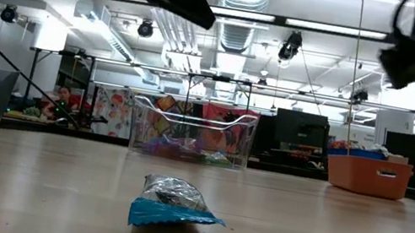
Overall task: Sort candy
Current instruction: Put the red candy into the black bin
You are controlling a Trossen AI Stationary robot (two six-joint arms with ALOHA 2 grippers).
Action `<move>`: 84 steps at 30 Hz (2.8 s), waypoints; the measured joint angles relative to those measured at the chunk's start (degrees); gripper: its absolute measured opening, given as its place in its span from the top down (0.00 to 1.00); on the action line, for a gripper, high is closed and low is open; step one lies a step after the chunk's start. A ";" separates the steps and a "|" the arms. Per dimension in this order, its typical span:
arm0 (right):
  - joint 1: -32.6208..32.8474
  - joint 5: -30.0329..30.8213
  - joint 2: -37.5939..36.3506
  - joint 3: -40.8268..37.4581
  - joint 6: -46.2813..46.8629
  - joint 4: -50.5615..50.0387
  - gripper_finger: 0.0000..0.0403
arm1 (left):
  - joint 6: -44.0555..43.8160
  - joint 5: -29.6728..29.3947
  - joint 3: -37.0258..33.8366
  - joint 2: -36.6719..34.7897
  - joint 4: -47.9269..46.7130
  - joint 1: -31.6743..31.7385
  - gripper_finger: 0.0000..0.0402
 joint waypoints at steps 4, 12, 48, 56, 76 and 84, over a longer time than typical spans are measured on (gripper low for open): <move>3.46 -0.07 0.59 -0.08 -0.51 -6.84 0.53 | -0.69 -1.20 0.00 0.02 0.00 -2.52 0.69; 9.31 -0.08 6.53 -0.15 -5.71 -7.27 0.53 | -1.42 -1.24 -0.02 0.04 -0.02 -3.36 0.69; 8.64 21.47 0.84 -0.26 -18.06 6.81 0.98 | -3.07 2.86 -2.05 1.12 10.67 -4.44 0.69; 8.63 36.50 -8.38 -0.50 -34.09 22.68 0.98 | -1.22 7.22 -2.08 3.52 15.49 -5.26 0.69; 3.22 38.86 13.74 -0.57 -35.02 48.40 0.83 | -5.15 8.35 -2.29 5.33 3.88 -8.43 0.69; 3.28 31.40 19.48 -0.59 -22.53 47.76 0.48 | -6.40 8.27 -2.29 5.33 3.91 -9.77 0.69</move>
